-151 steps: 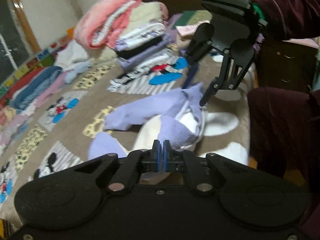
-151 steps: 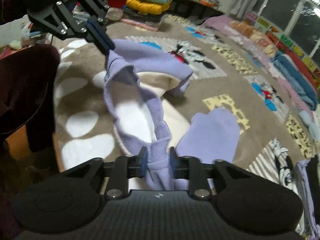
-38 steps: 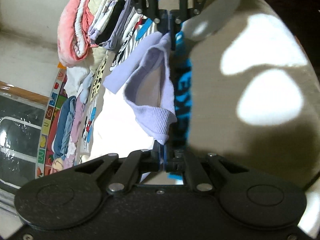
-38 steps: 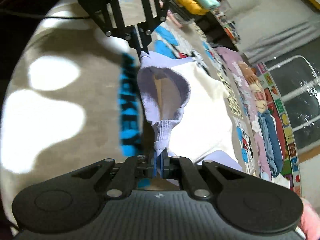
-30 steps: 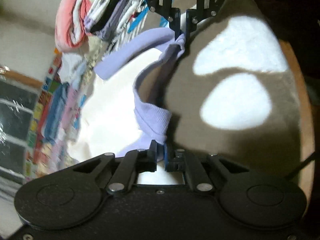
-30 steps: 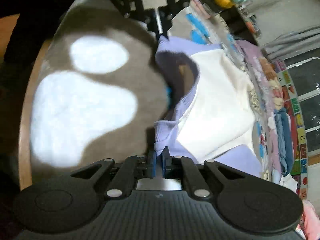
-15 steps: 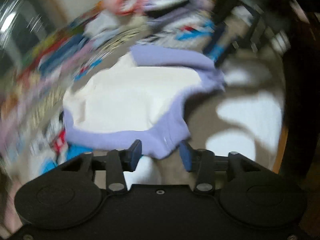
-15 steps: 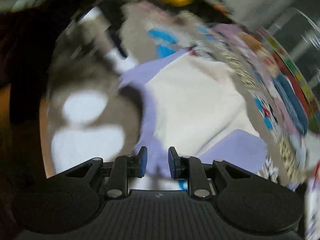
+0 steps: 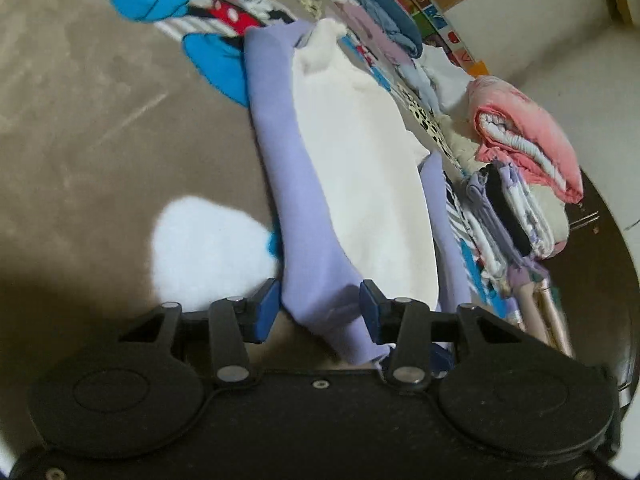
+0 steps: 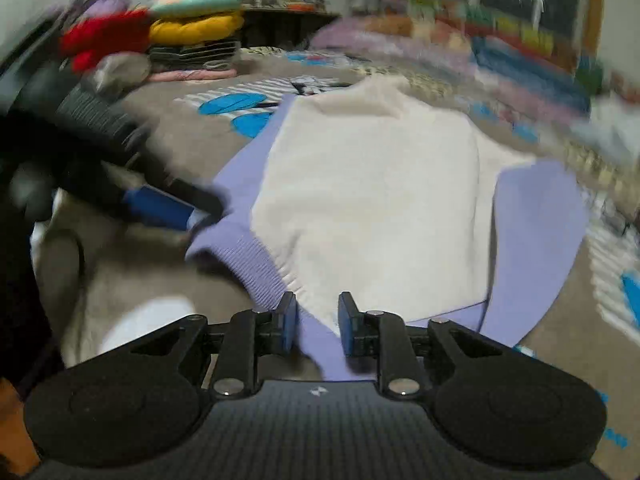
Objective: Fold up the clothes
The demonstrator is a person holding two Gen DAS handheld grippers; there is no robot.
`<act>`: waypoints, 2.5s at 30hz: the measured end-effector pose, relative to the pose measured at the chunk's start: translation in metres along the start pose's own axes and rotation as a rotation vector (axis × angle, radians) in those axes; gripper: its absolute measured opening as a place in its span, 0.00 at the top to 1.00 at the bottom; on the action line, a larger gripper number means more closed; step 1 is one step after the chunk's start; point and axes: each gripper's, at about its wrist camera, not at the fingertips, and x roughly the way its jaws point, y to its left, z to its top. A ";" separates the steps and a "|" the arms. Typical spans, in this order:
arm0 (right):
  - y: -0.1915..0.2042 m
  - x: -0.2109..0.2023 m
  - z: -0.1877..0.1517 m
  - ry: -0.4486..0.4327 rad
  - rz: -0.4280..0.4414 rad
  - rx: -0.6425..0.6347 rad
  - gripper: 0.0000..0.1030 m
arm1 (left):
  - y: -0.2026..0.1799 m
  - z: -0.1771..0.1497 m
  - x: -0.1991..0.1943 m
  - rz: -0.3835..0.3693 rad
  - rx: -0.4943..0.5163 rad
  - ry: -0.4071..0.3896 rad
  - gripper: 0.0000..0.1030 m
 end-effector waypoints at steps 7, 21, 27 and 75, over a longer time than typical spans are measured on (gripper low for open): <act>0.002 -0.013 -0.006 -0.001 -0.032 0.017 0.73 | -0.017 -0.002 -0.026 0.058 0.131 -0.074 0.99; -0.038 -0.047 -0.039 -0.183 -0.037 0.360 0.71 | 0.024 0.004 -0.025 0.039 0.075 -0.050 0.79; -0.041 -0.025 -0.039 -0.179 -0.040 0.345 0.69 | 0.057 0.052 -0.024 0.026 -0.079 -0.128 0.79; -0.056 -0.004 -0.057 -0.282 0.093 0.501 0.48 | -0.116 0.102 0.085 0.047 0.957 -0.027 0.89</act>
